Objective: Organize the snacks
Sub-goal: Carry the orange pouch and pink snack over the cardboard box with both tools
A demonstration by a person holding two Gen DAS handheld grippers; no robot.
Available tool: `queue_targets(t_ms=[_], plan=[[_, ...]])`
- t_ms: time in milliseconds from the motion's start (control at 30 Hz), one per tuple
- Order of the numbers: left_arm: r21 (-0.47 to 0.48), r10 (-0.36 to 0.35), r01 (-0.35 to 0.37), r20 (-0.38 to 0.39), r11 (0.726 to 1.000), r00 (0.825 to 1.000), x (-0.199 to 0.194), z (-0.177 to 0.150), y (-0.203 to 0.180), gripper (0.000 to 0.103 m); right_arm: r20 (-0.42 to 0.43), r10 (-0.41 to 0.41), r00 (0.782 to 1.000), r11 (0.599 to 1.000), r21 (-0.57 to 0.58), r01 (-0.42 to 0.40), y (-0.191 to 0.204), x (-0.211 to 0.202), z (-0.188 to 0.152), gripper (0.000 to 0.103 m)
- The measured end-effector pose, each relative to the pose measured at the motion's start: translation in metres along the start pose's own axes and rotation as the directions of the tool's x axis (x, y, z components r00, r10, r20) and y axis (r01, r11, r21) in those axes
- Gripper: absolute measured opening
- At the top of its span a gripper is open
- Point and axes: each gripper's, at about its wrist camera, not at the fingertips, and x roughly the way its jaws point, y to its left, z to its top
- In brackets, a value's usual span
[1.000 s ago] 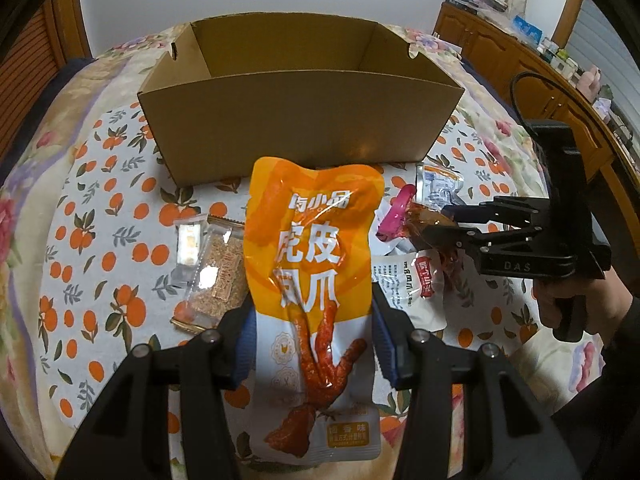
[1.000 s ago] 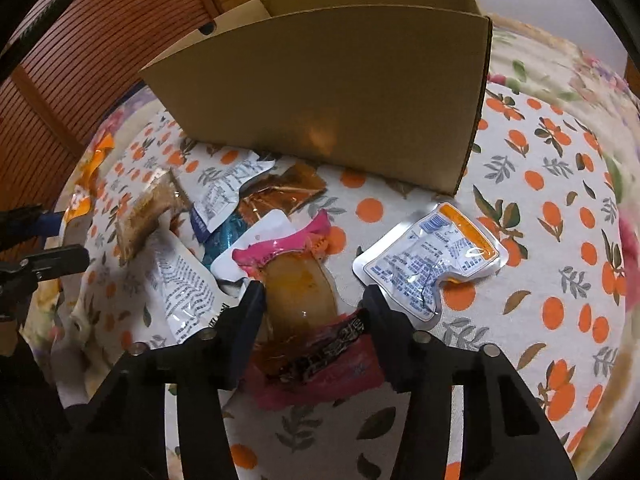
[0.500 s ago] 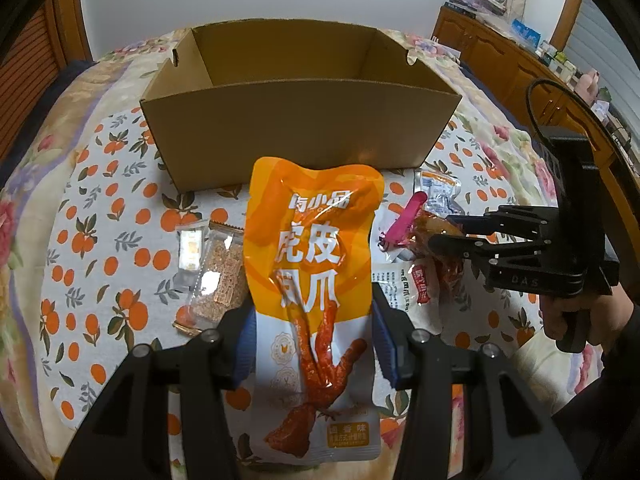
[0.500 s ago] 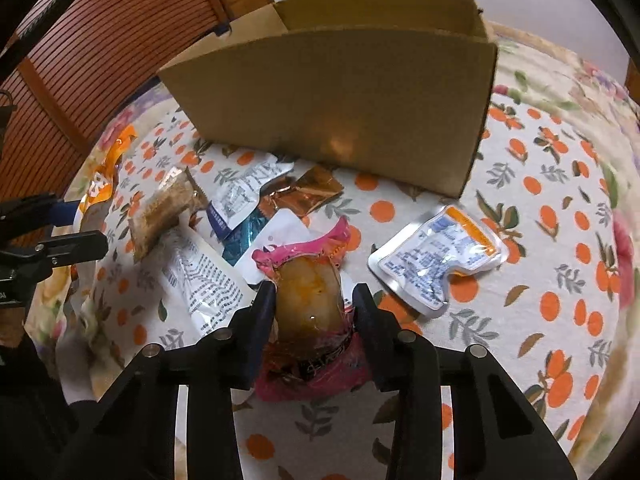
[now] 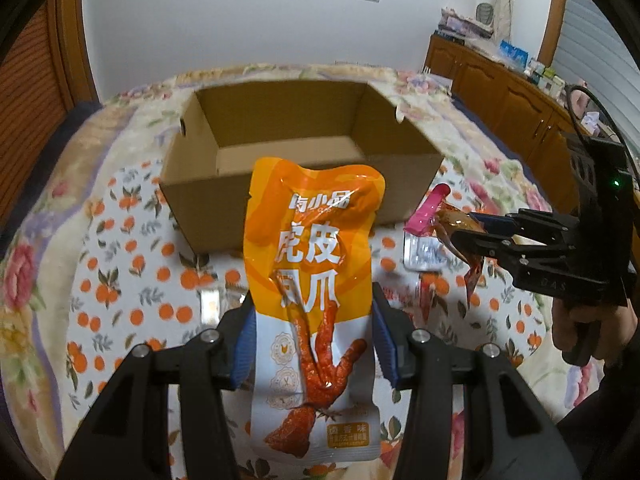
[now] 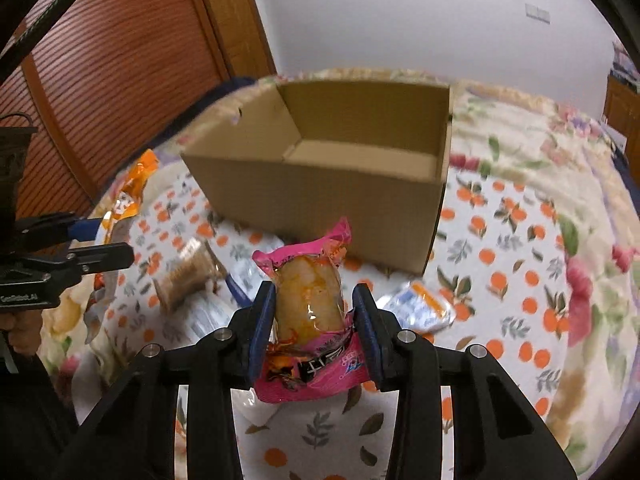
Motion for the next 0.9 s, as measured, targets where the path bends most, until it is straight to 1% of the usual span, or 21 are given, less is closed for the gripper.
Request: queue_targets(t_ms=[100, 233, 400, 500, 633, 900], plan=[[-0.001, -0.002, 0.003, 0.028, 1.0, 1.0, -0.006, 0.012, 0.002, 0.049, 0.054, -0.003, 0.999, 1.0, -0.012, 0.003, 0.002, -0.012, 0.008, 0.04], [0.012, 0.001, -0.002, 0.068, 1.0, 0.998, -0.008, 0.035, 0.003, 0.049, 0.082, -0.006, 0.997, 1.0, -0.021, 0.007, 0.008, -0.02, 0.02, 0.04], [0.03, 0.006, -0.009, 0.097, 1.0, 0.995, -0.001, 0.061, 0.005, 0.049, 0.106, -0.011, 0.994, 1.0, -0.025, 0.014, 0.011, -0.024, 0.032, 0.04], [0.045, 0.015, -0.02, 0.11, 0.999, 0.994, 0.006, 0.075, 0.008, 0.049, 0.112, -0.019, 0.993, 0.999, -0.041, 0.024, 0.012, -0.024, 0.042, 0.04], [0.04, 0.009, -0.014, 0.128, 0.999, 0.992, 0.012, 0.097, 0.017, 0.049, 0.119, -0.03, 0.992, 0.998, -0.06, 0.037, 0.012, -0.02, 0.058, 0.04], [0.054, 0.026, -0.035, 0.149, 0.998, 0.988, 0.033, 0.132, 0.038, 0.049, 0.143, -0.035, 0.989, 0.996, -0.074, 0.046, 0.005, -0.002, 0.089, 0.04]])
